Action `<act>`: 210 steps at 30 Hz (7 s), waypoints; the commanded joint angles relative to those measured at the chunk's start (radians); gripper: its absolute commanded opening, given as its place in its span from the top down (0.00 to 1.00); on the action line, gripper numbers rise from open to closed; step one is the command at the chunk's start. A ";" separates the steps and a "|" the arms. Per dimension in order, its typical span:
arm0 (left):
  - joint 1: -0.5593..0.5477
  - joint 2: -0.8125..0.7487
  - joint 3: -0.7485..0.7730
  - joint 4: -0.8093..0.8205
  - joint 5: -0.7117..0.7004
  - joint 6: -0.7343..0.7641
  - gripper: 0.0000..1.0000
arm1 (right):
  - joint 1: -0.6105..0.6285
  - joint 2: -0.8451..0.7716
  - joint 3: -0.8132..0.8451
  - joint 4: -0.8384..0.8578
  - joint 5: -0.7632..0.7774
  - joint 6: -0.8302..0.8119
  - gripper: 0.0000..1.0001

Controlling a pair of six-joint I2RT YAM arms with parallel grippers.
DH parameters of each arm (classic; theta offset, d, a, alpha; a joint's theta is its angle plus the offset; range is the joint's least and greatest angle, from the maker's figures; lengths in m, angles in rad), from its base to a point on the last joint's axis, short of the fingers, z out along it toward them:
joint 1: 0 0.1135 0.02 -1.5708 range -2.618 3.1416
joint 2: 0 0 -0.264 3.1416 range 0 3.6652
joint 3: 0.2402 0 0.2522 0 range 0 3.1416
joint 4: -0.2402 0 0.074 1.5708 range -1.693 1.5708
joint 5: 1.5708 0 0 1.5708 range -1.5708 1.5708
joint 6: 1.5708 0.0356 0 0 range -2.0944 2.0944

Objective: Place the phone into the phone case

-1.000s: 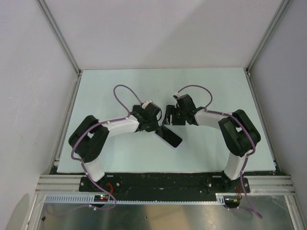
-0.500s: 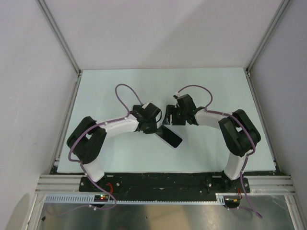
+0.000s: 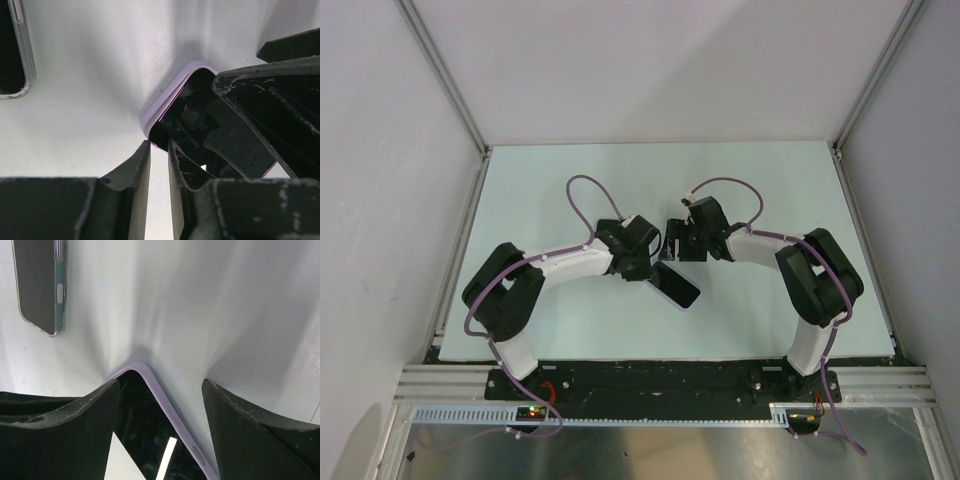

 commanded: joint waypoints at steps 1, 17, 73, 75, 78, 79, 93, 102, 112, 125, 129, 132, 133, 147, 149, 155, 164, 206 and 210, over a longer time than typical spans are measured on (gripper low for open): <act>-0.002 0.027 0.020 -0.007 -0.016 -0.001 0.76 | -0.008 0.020 -0.003 -0.059 0.025 -0.020 0.27; 0.007 0.066 0.027 -0.011 -0.016 -0.002 0.82 | -0.010 0.019 -0.004 -0.065 0.022 -0.023 0.27; -0.059 0.366 -0.002 0.122 0.072 -0.068 1.00 | -0.003 0.014 -0.004 -0.096 0.038 -0.038 0.27; -0.063 0.384 0.004 0.129 0.080 -0.072 1.00 | -0.005 0.011 -0.007 -0.096 0.041 -0.039 0.27; -0.070 0.407 0.004 0.142 0.090 -0.077 1.00 | -0.006 0.005 -0.011 -0.094 0.044 -0.036 0.27; -0.071 0.413 0.002 0.146 0.092 -0.079 1.00 | -0.007 0.003 -0.012 -0.094 0.045 -0.036 0.27; -0.077 0.381 -0.022 0.186 0.110 -0.069 1.00 | -0.008 -0.035 -0.023 -0.090 0.061 -0.034 0.25; -0.077 0.446 -0.009 0.185 0.103 -0.072 1.00 | 0.035 -0.063 -0.038 -0.141 0.191 -0.071 0.20; -0.102 0.501 0.031 0.148 0.051 -0.125 1.00 | 0.079 -0.085 -0.066 -0.180 0.296 -0.116 0.19; -0.108 0.413 0.066 0.045 -0.043 -0.092 0.97 | -0.008 -0.195 -0.123 -0.139 0.181 -0.073 0.18; -0.077 0.301 0.070 0.034 -0.041 -0.044 0.87 | -0.023 -0.229 -0.140 -0.125 0.146 -0.070 0.17; -0.051 0.220 0.084 0.028 -0.027 -0.009 0.80 | -0.033 -0.236 -0.148 -0.101 0.086 -0.072 0.14; -0.045 0.193 0.088 0.026 -0.018 -0.001 0.78 | -0.038 -0.233 -0.151 -0.091 0.066 -0.073 0.13; 0.100 -0.104 0.032 0.024 0.071 0.049 0.53 | -0.009 -0.135 -0.187 0.068 -0.136 -0.103 0.01; 0.118 -0.136 0.018 0.024 0.078 0.050 0.52 | 0.009 -0.126 -0.187 0.072 -0.118 -0.106 0.01; 0.150 -0.184 -0.015 0.026 0.086 0.051 0.51 | 0.086 -0.138 -0.189 0.043 -0.002 -0.133 0.01; 0.193 -0.248 -0.074 0.049 0.112 0.035 0.51 | 0.200 -0.156 -0.182 -0.060 0.192 -0.239 0.00; 0.288 -0.492 -0.255 0.065 0.191 0.009 0.51 | 0.077 0.438 0.695 -0.527 0.506 0.142 0.20; 0.288 -0.498 -0.258 0.068 0.192 0.008 0.51 | 0.088 0.360 0.565 -0.445 0.507 0.204 0.13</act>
